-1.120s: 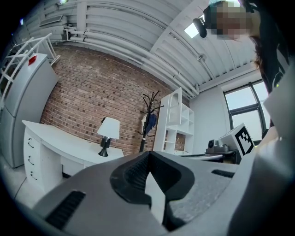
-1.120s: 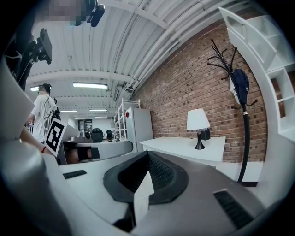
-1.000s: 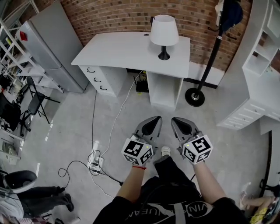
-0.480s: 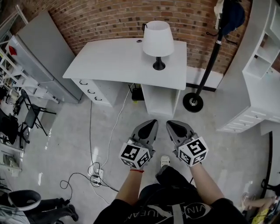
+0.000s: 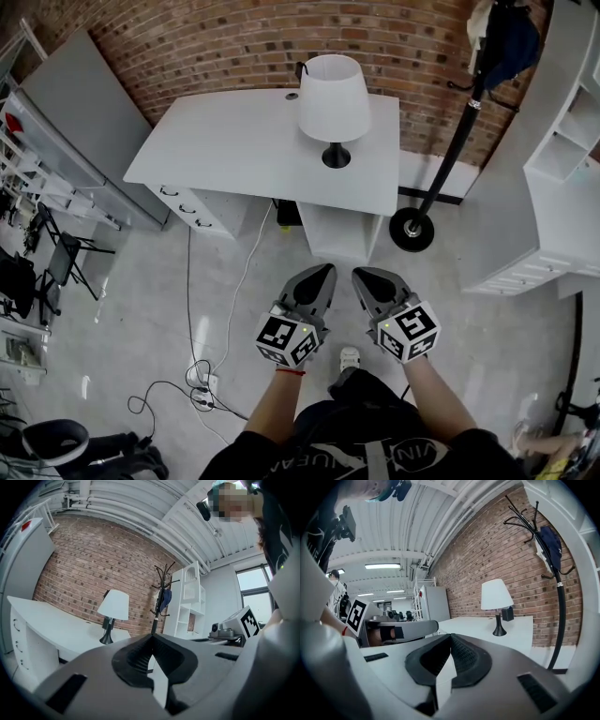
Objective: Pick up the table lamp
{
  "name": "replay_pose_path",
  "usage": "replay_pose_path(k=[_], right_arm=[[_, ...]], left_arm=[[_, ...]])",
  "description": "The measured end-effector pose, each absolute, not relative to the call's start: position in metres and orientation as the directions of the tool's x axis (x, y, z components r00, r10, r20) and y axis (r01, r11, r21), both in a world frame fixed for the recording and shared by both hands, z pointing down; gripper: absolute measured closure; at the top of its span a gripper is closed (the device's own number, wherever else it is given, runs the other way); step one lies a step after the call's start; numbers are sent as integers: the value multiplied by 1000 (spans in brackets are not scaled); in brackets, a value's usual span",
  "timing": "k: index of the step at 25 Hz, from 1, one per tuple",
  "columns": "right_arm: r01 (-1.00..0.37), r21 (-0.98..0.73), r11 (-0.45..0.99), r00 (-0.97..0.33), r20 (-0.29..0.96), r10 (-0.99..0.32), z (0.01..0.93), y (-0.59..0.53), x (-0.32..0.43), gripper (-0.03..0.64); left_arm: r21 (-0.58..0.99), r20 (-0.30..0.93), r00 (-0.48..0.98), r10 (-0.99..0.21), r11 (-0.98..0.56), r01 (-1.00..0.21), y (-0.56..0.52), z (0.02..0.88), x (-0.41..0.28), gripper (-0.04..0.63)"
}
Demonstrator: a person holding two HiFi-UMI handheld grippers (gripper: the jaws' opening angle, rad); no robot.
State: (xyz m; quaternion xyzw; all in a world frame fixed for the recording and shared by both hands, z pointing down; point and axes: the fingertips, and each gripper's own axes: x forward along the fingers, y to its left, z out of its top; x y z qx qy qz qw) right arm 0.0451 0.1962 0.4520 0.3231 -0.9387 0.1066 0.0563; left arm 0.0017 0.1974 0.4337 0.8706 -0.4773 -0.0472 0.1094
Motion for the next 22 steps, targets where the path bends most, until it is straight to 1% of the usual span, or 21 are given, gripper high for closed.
replay_pose_path(k=[13, 22], right_arm=[[-587, -172, 791, -809, 175, -562, 458, 114, 39, 614], [-576, -184, 796, -815, 191, -546, 467, 94, 37, 615]], left_arm=[[240, 22, 504, -864, -484, -841, 119, 435, -6, 589], [250, 29, 475, -879, -454, -855, 104, 442, -12, 589]])
